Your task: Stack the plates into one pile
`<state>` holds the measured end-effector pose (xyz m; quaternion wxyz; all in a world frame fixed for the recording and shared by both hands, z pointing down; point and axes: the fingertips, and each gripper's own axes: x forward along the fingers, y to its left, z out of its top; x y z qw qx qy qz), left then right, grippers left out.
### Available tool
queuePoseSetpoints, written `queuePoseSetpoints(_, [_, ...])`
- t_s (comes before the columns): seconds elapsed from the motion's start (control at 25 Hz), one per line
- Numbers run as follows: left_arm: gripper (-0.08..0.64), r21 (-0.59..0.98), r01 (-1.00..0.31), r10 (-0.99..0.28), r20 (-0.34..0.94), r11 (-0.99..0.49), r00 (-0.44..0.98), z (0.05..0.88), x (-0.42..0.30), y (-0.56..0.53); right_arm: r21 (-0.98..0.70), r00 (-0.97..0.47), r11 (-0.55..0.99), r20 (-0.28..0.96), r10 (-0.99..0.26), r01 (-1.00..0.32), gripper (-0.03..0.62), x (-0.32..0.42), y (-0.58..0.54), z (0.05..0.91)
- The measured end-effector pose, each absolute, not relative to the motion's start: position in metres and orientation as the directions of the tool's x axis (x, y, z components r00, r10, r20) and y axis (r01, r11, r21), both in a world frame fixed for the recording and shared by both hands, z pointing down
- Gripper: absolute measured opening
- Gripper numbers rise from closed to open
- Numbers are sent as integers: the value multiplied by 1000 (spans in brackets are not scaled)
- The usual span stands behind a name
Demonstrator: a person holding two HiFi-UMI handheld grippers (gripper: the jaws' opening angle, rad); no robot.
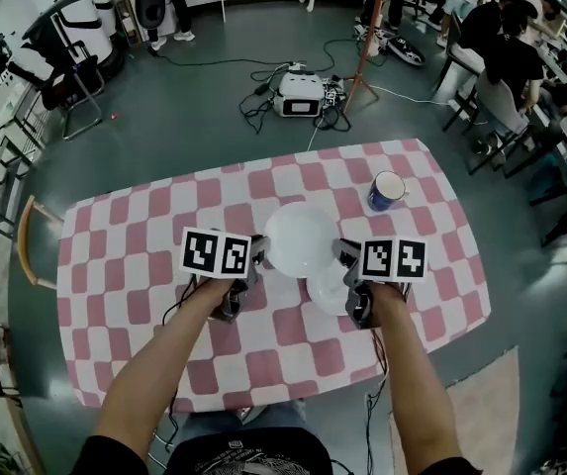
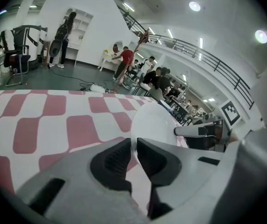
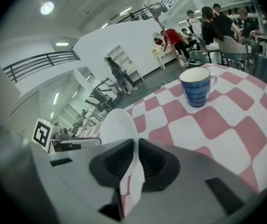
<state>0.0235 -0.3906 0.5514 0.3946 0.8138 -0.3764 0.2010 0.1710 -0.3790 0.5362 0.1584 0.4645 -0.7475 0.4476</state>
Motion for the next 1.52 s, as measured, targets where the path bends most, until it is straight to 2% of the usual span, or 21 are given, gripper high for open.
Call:
queuePoseSetpoints(0.44, [51,472,-760,-385,666,-446,639,569,97,-355,-521,-489,106,684,-541,-847,41,244,-338,554])
queuePoseSetpoints(0.76, [51,482,-757,-314,707,-441,634,594,114,-331,-531,-485,46,730,-482,-846,44,261,-315,586])
queuePoseSetpoints(0.96, [63,476,-762,-281,733,-439,620,607,119,-320,-482,-444,39,769,-459,-875,51,265,-307,598])
queuePoseSetpoints(1.08, [64,466,-765,-282,738,-445,614,610,118,-320,-457,-429,55,778,-458,-888,60,264,-307,601])
queuePoseSetpoints(1.2, [61,456,-772,-291,741,-444,605,611,117,-320,-437,-419,71,788,-452,-897,100,264,-304,602])
queuePoseSetpoints(1.36, [66,436,-781,-311,743,-447,592,605,110,-321,-403,-391,86,778,-492,-911,98,268,-309,589])
queuePoseSetpoints(1.52, [66,426,-797,-382,714,-429,587,585,92,-332,-410,-425,161,709,-562,-898,86,249,-325,557])
